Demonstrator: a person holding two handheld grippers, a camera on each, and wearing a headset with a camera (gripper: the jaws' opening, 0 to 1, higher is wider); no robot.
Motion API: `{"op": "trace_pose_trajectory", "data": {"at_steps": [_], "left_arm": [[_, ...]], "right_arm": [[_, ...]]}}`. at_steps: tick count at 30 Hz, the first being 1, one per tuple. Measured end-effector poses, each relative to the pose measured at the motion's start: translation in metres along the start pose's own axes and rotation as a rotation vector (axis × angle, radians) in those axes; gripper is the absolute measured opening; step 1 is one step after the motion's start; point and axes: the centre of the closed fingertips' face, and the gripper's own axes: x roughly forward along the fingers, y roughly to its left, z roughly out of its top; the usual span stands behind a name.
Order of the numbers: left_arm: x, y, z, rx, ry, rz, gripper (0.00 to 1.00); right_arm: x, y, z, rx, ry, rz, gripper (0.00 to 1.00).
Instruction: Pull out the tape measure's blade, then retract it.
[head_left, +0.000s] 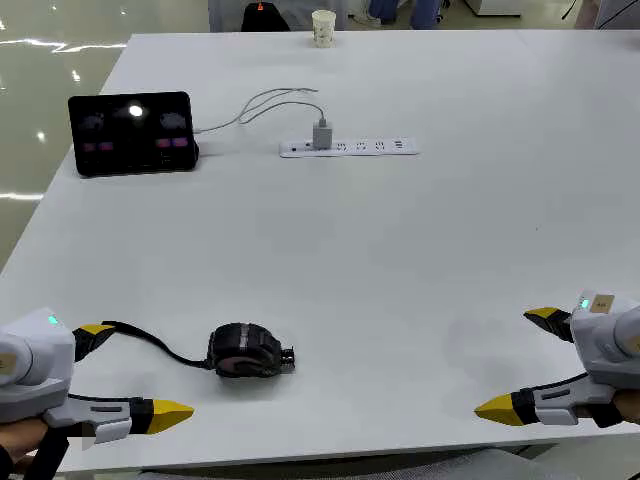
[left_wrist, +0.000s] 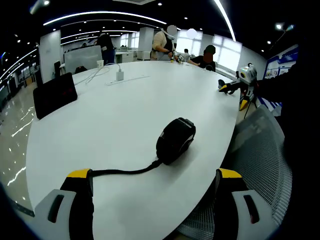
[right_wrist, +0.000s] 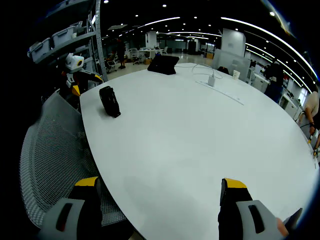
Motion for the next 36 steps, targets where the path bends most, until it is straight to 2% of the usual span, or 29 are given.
{"op": "trace_pose_trajectory", "data": {"at_steps": [18,19,24,36], "left_arm": [[0.002,-0.001,0.0,0.012,0.013,-0.017,0.99],[0.002,-0.001,0.0,0.014,0.012,-0.019,0.99],[0.003,-0.004,0.001,0.031,0.013,-0.039,0.99],[0.007,-0.002,0.007,0.067,0.045,-0.077,0.99]], "right_arm": [[0.001,0.002,-0.005,0.006,0.018,0.017,0.99],[0.002,0.003,-0.003,0.0,0.004,0.027,0.99],[0.003,0.006,0.0,0.0,-0.002,0.041,0.99],[0.01,0.012,0.009,-0.033,-0.041,0.084,0.99]]}}
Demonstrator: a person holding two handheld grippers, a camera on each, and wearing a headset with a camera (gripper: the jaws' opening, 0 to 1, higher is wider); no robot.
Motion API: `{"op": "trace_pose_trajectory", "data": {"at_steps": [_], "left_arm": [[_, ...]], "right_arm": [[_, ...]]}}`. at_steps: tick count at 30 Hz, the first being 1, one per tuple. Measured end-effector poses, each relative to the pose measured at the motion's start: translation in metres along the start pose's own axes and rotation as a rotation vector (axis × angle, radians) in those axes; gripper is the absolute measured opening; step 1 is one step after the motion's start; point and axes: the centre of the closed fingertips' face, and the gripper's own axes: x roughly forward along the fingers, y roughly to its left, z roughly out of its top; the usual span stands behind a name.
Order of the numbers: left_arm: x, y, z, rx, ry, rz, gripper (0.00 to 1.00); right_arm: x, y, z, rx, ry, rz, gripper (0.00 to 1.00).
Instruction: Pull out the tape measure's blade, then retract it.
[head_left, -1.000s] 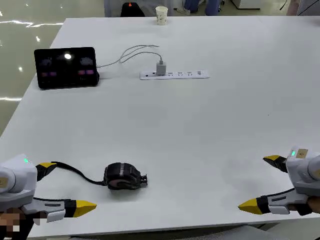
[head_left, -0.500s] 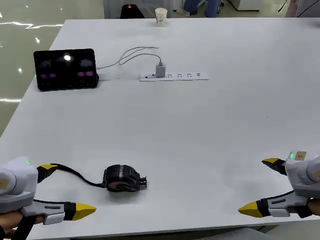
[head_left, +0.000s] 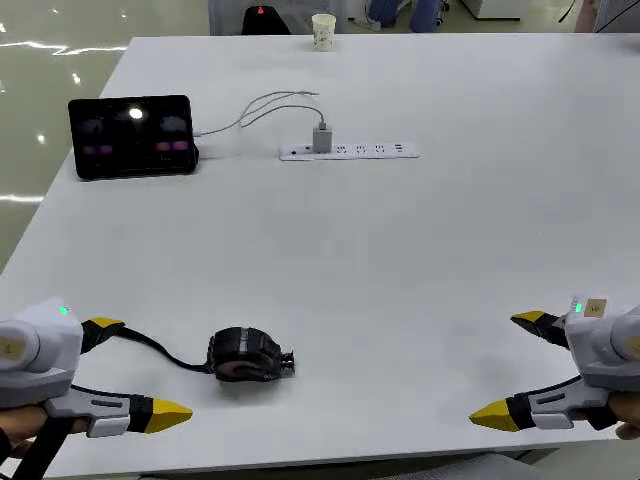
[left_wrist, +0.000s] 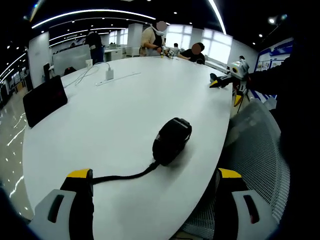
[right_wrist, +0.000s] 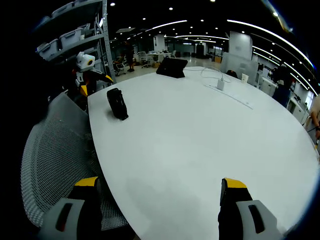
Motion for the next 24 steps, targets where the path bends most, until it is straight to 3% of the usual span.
{"op": "trace_pose_trajectory", "data": {"at_steps": [11,14,16,24], "left_arm": [[0.009,-0.006,0.002,0.073,0.038,-0.053,0.99],[0.013,-0.007,0.0,0.08,0.059,-0.062,0.99],[0.014,-0.007,-0.002,0.08,0.071,-0.066,0.99],[0.018,-0.007,-0.006,0.138,0.117,-0.085,0.97]], "right_arm": [[0.008,0.001,0.005,-0.035,-0.006,0.021,0.99],[0.011,0.001,-0.002,0.045,0.053,0.029,0.99],[0.013,0.001,0.006,-0.017,0.018,0.023,0.99],[0.022,-0.002,0.016,-0.049,0.022,0.015,0.99]]}}
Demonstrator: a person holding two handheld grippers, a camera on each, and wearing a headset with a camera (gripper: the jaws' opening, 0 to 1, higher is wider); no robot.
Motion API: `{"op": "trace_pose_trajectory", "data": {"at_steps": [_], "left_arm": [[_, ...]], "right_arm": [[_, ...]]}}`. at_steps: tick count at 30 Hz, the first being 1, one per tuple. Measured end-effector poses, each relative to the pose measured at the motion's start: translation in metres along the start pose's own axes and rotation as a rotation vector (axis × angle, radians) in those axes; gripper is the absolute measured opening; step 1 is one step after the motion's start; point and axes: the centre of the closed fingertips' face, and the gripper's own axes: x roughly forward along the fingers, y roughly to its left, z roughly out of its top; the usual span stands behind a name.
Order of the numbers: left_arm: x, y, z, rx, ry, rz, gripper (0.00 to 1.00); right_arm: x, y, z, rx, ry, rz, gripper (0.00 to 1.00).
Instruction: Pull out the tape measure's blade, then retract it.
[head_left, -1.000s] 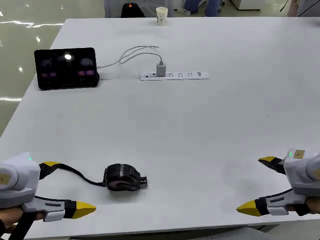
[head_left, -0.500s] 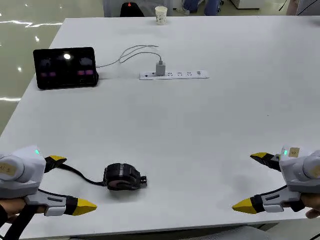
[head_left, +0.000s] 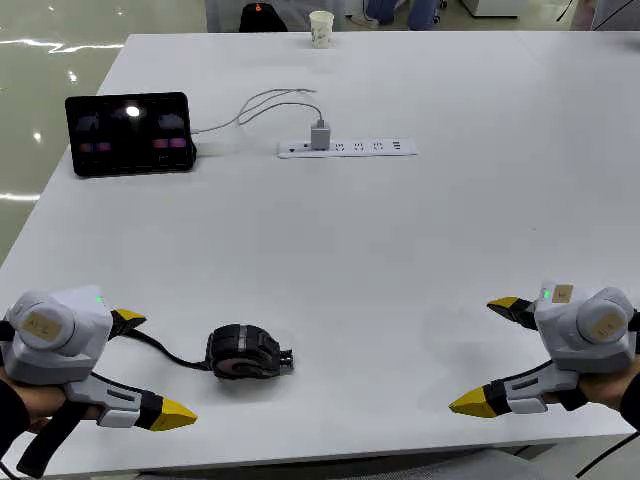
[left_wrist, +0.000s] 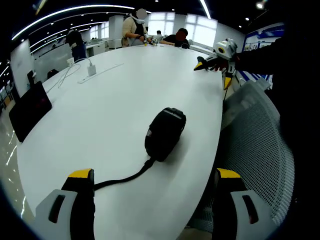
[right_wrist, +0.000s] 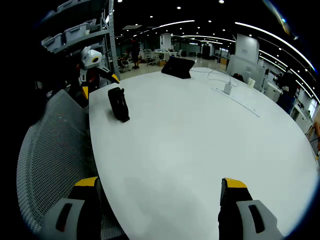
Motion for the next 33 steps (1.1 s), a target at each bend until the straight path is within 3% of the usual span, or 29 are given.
{"op": "trace_pose_trajectory", "data": {"at_steps": [6,16,20,33], "left_arm": [[0.002,0.003,-0.002,0.053,0.046,-0.004,0.97],[0.01,0.007,0.018,0.144,0.048,-0.023,0.97],[0.015,0.003,0.023,0.218,0.08,-0.05,0.95],[0.03,-0.004,0.042,0.307,0.076,-0.087,0.91]], "right_arm": [[0.009,0.0,0.004,-0.041,0.033,0.012,0.99],[0.027,0.004,0.024,-0.105,0.046,0.039,0.99],[0.033,0.008,0.032,-0.113,0.037,0.048,0.99],[0.047,0.014,0.048,-0.146,0.03,0.068,0.99]]}}
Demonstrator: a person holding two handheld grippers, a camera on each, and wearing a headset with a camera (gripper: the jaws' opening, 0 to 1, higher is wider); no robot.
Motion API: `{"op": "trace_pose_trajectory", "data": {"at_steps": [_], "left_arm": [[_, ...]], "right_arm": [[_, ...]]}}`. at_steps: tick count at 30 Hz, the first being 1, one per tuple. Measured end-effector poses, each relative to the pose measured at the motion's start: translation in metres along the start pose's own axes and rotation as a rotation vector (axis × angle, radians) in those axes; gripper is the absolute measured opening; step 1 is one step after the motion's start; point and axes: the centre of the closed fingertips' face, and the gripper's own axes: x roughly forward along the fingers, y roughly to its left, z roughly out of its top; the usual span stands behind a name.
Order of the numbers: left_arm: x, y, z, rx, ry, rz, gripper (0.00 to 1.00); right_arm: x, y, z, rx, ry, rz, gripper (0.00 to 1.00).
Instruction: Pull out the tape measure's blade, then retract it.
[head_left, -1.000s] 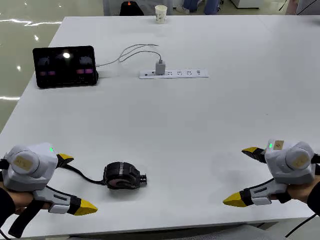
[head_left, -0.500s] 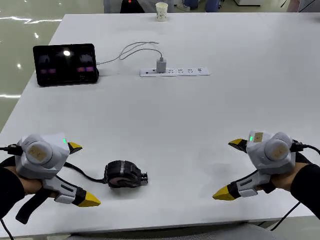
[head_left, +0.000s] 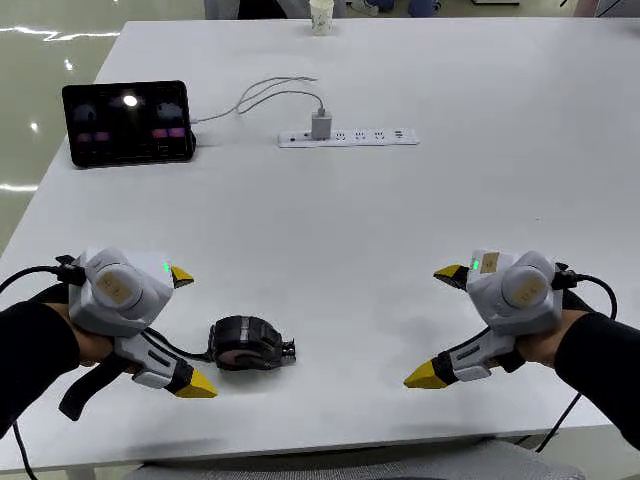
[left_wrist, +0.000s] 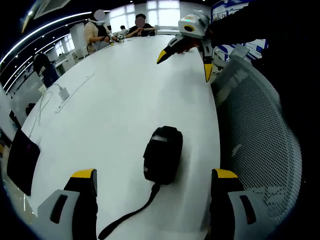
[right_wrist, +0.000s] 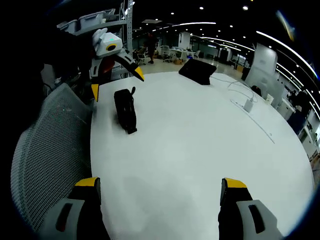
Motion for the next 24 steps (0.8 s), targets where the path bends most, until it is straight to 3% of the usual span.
{"op": "trace_pose_trajectory", "data": {"at_steps": [4,8,9,11,19,24], "left_arm": [[0.007,-0.001,0.001,0.03,0.01,-0.005,0.88],[0.012,-0.004,0.002,0.06,0.023,-0.015,0.83],[0.014,-0.003,0.001,0.071,0.034,-0.01,0.82],[0.015,-0.001,0.0,0.079,0.047,0.003,0.79],[0.026,0.001,0.006,0.106,0.039,-0.02,0.69],[0.03,0.0,0.011,0.12,0.039,-0.034,0.63]], "right_arm": [[0.009,0.005,0.007,-0.033,0.009,0.017,0.99],[0.016,0.009,0.015,-0.048,-0.006,0.036,0.99],[0.019,0.012,0.023,-0.064,-0.041,0.055,0.99],[0.021,0.012,0.024,-0.08,-0.035,0.054,0.99],[0.034,0.017,0.034,-0.132,-0.038,0.1,0.99],[0.042,0.02,0.035,-0.119,-0.028,0.125,0.99]]}}
